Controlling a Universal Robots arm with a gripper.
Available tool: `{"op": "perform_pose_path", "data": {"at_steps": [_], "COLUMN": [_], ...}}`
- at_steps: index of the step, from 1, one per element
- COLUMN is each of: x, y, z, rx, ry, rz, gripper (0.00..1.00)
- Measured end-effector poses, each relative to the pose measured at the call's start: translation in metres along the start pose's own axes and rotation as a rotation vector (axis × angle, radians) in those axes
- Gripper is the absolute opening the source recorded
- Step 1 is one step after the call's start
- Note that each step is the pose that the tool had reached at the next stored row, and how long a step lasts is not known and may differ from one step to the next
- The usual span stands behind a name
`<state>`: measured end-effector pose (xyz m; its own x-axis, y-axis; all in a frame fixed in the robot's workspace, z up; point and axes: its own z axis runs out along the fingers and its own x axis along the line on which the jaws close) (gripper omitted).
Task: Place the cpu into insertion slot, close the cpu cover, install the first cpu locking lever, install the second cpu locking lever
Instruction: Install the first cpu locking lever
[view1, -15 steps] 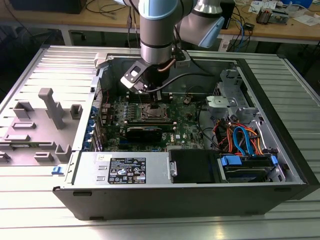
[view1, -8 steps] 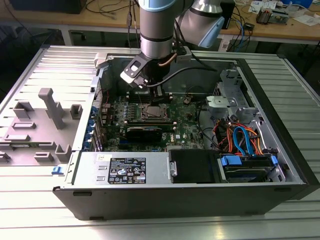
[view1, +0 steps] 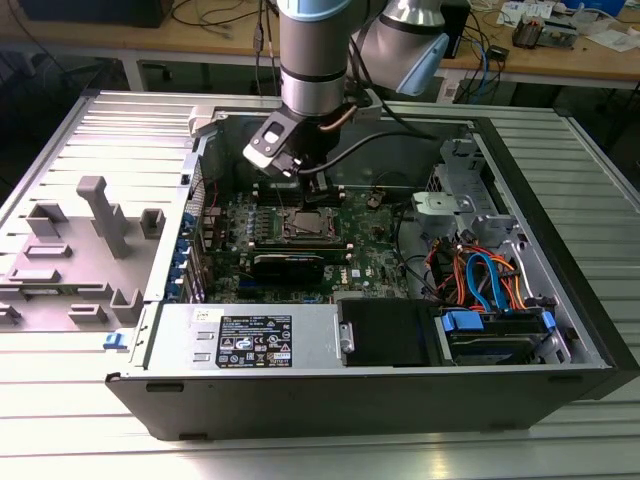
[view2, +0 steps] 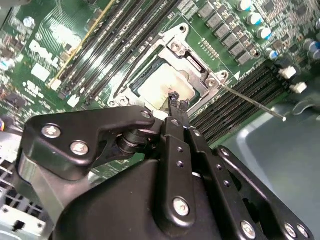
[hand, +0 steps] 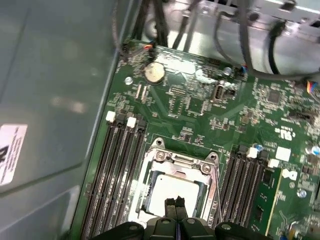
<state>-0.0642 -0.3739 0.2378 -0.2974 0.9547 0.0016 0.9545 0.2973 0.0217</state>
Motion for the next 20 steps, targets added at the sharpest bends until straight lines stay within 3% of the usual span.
{"op": "perform_pose_path", "data": {"at_steps": [6, 14, 20], "x": [0.0, 0.0, 0.0], "y": [0.0, 0.0, -0.0001], "z": [0.0001, 0.0002, 0.0002], "rx": [0.0001, 0.0002, 0.0004], "ry": [0.0028, 0.0035, 0.0058], "rz": [-0.128, -0.154, -0.261], "gripper": [0.11, 0.11, 0.11]}}
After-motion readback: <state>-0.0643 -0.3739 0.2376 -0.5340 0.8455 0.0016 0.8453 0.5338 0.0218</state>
